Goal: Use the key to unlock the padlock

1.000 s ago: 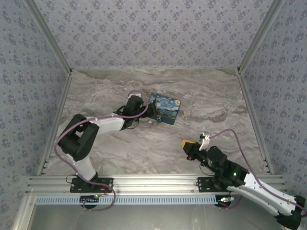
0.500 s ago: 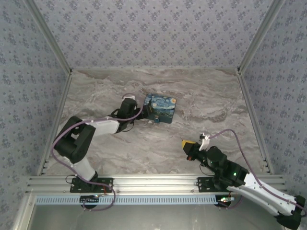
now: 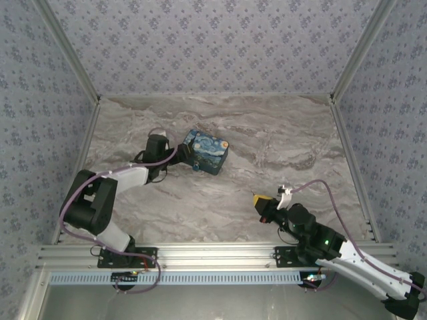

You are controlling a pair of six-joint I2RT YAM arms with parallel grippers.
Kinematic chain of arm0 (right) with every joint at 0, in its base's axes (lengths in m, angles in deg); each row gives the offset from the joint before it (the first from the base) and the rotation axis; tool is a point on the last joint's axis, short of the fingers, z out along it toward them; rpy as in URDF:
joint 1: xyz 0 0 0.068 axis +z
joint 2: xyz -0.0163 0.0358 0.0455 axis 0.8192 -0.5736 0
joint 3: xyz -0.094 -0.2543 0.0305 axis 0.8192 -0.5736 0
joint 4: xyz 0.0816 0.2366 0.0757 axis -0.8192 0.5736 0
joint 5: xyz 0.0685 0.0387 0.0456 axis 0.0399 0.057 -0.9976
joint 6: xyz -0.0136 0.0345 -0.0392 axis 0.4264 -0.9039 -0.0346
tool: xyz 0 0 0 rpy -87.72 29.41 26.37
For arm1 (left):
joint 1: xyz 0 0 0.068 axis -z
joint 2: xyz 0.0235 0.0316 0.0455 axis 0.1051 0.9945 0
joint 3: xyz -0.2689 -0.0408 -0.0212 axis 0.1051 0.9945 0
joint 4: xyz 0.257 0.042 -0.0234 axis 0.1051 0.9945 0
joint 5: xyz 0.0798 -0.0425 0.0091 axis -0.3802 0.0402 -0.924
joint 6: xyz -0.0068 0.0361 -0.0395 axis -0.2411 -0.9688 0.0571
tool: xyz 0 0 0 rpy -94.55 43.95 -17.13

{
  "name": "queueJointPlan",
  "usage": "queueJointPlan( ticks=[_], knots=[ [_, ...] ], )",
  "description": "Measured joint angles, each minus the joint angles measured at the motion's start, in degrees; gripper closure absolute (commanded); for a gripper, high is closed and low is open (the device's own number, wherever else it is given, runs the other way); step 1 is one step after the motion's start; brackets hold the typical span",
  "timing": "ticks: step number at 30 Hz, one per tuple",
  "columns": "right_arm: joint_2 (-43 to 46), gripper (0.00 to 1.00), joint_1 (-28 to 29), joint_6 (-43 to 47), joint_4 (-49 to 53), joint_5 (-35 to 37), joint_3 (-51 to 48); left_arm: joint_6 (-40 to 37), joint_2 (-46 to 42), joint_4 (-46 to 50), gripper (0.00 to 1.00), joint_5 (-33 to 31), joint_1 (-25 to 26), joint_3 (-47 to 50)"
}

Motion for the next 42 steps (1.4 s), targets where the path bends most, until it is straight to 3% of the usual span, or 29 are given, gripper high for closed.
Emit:
queueJointPlan(
  ticks=[6,12,16,21,25,33,42],
  knots=[
    [0.0,1.0,0.0,-0.02,0.0,-0.02,0.0,-3.58,-1.42,0.37,0.05,2.19,-0.26,0.72],
    [0.0,1.0,0.0,-0.02,-0.04,-0.02,0.0,-5.14,-13.55,-2.08,0.01,5.81,-0.24,9.27],
    [0.0,1.0,0.0,-0.04,-0.33,-0.02,-0.07,-4.31,-17.4,-5.95,0.01,11.69,0.22,13.99],
    [0.0,1.0,0.0,-0.07,-1.33,-0.02,-0.61,-1.77,-14.45,-11.67,0.01,19.58,2.71,17.31],
    [0.0,1.0,0.0,-0.2,-1.57,-0.02,-0.7,0.09,-10.05,-16.41,0.02,22.23,5.25,17.79],
    [0.0,1.0,0.0,-0.22,-1.73,-0.02,-0.72,1.05,-0.87,-24.5,0.05,22.69,7.54,17.73],
    [0.0,1.0,0.0,-0.2,-1.7,-0.02,-0.7,-1.4,1.9,-27.28,0.07,19.69,7.69,16.09]
  ],
)
